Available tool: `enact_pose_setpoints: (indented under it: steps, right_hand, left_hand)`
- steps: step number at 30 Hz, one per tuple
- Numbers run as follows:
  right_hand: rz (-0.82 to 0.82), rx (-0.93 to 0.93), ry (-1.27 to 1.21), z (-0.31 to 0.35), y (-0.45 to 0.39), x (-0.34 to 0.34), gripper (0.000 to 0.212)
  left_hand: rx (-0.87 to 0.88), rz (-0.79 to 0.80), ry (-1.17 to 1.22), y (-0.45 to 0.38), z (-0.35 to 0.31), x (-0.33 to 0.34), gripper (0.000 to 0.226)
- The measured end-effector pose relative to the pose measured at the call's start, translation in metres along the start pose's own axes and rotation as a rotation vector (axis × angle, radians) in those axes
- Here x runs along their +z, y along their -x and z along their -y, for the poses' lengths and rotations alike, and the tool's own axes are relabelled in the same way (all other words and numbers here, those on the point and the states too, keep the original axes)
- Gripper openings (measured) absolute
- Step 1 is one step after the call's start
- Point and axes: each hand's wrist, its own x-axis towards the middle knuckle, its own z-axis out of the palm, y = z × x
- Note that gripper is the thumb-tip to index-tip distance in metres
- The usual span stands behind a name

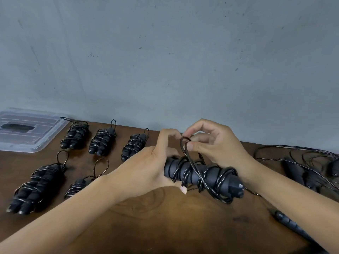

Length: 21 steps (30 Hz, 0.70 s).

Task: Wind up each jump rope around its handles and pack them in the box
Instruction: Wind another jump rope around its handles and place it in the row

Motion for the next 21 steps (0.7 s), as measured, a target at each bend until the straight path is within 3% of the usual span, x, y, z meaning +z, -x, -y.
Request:
enact_pose_setpoints:
  steps: [4, 6, 14, 21]
  right_hand:
    - [0.089, 0.037, 0.032, -0.001, 0.001, 0.002, 0.013]
    - [0.144, 0.075, 0.018, -0.002, 0.001, 0.002, 0.012]
    - [0.181, 0.223, -0.013, -0.018, -0.008, 0.004, 0.014]
    - [0.171, 0.208, 0.051, -0.036, -0.009, 0.019, 0.020]
  left_hand:
    - [-0.034, -0.016, -0.011, 0.002, 0.005, 0.001, 0.124]
    - [-0.032, 0.035, -0.045, 0.002, 0.006, 0.002, 0.128]
    - [0.125, -0.002, -0.025, 0.002, 0.020, 0.004, 0.084]
    - [-0.101, -0.194, 0.268, 0.008, 0.023, 0.015, 0.060]
